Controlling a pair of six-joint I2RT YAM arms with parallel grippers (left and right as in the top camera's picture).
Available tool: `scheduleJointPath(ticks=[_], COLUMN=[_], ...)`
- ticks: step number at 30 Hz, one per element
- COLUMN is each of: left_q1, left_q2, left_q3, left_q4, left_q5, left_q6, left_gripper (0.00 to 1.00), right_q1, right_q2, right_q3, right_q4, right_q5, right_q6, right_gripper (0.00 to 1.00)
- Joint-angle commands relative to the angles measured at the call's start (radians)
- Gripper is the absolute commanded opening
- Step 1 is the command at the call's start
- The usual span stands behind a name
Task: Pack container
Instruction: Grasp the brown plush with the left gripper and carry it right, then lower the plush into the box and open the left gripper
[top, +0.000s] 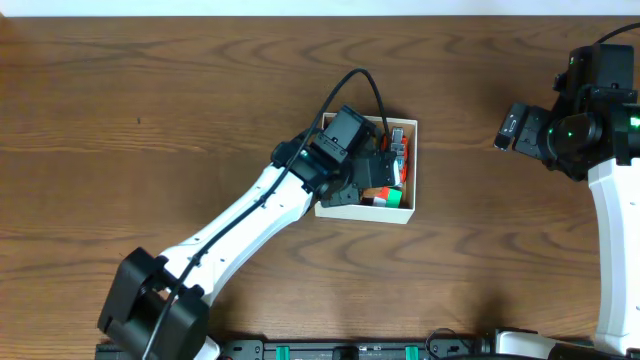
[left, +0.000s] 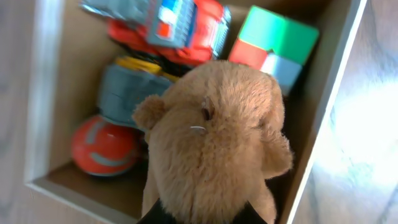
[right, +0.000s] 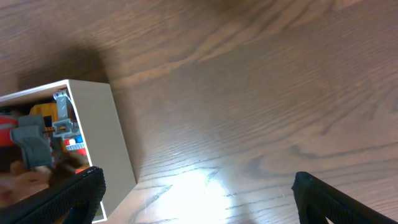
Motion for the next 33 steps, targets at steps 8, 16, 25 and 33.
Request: scheduleJointPath(ticks=[8,16,25,33], left_q1=[0.000,0.000,0.000,0.000], left_q2=[0.046,0.036,-0.075,-0.153], left_q3=[0.014,0.015,0.015,0.015], left_q4=[-0.031,0.008,0.025,0.026], left_q5=[0.000,0.000,0.000,0.000], left_q6=[0.008,0.008,0.002,-0.010], left_gripper=[0.41,0.62,0.82,0.81], right_q1=[-0.008,-0.008,-0.008,-0.008], right_q2=[0.003,0.003,0.003,0.003], right_q3=[-0.004,-0.005,-0.021,-0.021], right_q4=[-0.002,-0.002,0.000,0.002], right_q5=[0.011,0.015,0.036,0.036], right_q6=[-0.018,-0.018,-0.018,-0.018], right_gripper=[0.99,0.99,0.99,0.99])
